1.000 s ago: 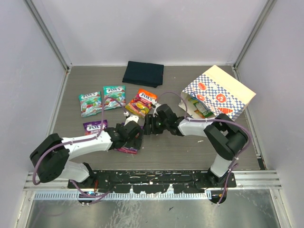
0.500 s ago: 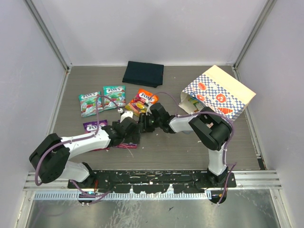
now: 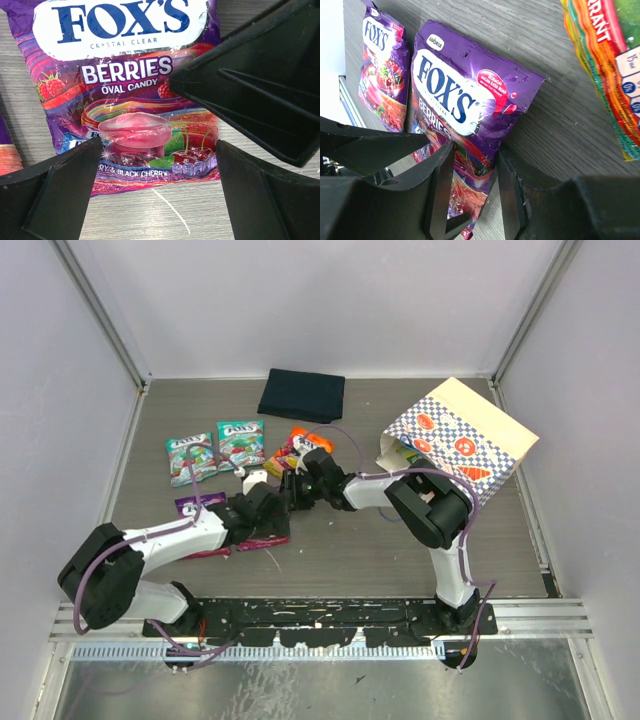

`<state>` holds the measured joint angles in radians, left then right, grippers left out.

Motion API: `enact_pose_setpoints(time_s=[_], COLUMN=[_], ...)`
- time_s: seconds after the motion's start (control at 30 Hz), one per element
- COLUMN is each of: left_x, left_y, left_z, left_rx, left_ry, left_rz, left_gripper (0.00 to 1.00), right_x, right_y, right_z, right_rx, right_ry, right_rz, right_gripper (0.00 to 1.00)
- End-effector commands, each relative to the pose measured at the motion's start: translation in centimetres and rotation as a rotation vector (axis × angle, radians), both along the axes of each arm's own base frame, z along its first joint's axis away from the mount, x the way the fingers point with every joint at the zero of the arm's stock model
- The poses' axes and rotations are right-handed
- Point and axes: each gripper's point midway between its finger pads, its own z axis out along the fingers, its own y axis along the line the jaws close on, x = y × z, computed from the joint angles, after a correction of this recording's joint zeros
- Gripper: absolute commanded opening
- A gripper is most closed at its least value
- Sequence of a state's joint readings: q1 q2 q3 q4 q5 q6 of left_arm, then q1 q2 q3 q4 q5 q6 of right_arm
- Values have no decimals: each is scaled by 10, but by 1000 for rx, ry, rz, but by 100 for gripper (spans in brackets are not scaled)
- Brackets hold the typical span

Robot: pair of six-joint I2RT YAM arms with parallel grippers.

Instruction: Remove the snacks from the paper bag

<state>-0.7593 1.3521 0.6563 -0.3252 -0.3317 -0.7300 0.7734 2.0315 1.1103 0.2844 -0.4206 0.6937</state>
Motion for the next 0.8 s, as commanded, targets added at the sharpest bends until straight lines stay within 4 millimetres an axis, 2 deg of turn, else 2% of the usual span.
enact_pose_setpoints(time_s=[0.0, 0.13, 0.27, 0.3, 0.4, 0.47, 0.53, 0.6, 0.7, 0.77], left_x=[-22, -22, -24, -23, -21, -17, -10, -3, 7, 12], left_y=[26, 35, 37, 36, 33, 28, 23, 16, 4, -5], left_z=[-17, -11, -8, -3, 8, 21, 43, 73, 117, 137], left_rx=[47, 63, 64, 47, 26, 6, -19, -55, -99, -108], left_ry=[91, 79, 82, 65, 46, 19, -32, -100, -187, -209], left_rz=[49, 63, 63, 64, 58, 34, 2, -44, -116, -176], left_gripper=[98, 98, 98, 98, 98, 98, 98, 98, 98, 98], right_x=[-1, -5, -7, -7, -5, 1, 10, 22, 50, 68], right_y=[14, 17, 20, 21, 24, 25, 24, 19, -7, -37], right_z=[8, 7, 9, 9, 18, 32, 54, 87, 127, 148], right_rx=[19, 20, 27, 30, 44, 42, 35, 63, 86, 95], right_ry=[-36, -35, -38, -37, -50, -91, -142, -191, -234, -252], right_rz=[32, 39, 42, 42, 47, 50, 44, 23, -81, -174], right_gripper=[44, 44, 45, 45, 51, 60, 69, 74, 77, 77])
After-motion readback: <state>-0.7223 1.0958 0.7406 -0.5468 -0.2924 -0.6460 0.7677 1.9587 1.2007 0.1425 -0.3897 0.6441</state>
